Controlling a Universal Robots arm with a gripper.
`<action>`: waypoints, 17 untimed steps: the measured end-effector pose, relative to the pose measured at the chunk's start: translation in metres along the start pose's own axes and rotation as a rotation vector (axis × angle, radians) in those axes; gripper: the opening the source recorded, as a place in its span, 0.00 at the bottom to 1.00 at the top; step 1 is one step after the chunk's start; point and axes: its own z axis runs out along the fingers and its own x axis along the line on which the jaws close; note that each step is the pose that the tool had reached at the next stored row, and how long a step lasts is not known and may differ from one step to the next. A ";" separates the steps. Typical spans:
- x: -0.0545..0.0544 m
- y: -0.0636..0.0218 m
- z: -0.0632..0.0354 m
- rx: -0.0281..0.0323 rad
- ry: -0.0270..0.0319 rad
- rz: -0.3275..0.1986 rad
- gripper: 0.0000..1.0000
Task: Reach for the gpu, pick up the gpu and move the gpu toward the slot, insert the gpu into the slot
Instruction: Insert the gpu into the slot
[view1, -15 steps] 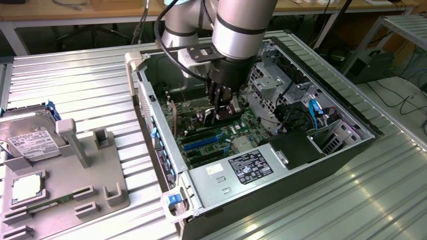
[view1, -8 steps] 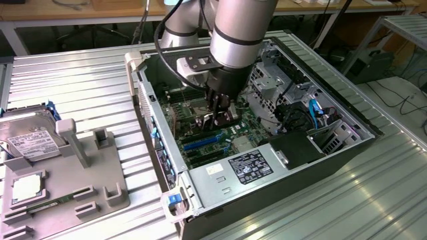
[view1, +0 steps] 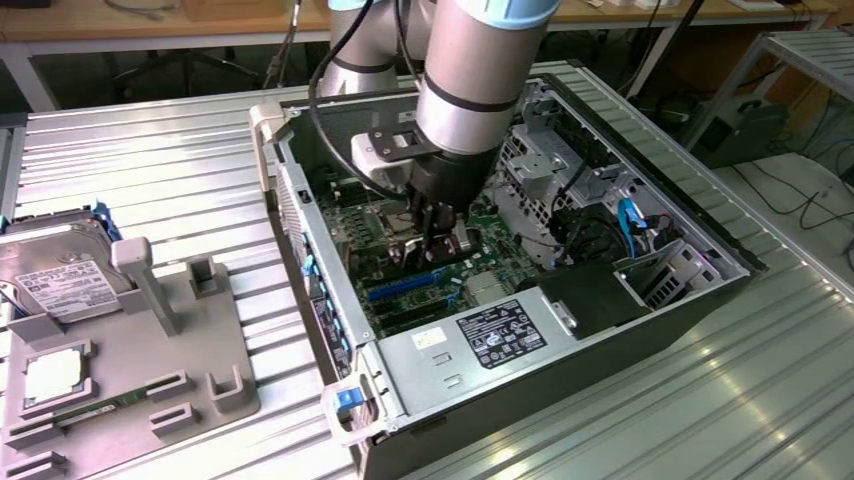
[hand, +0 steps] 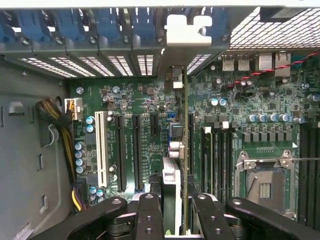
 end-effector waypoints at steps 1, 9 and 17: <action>0.000 0.0011 0.0014 -0.0001 0.0001 0.000 0.28; 0.000 0.0038 0.0051 -0.0010 0.0000 0.001 0.28; 0.001 0.0047 0.0054 -0.0063 0.0001 0.001 0.28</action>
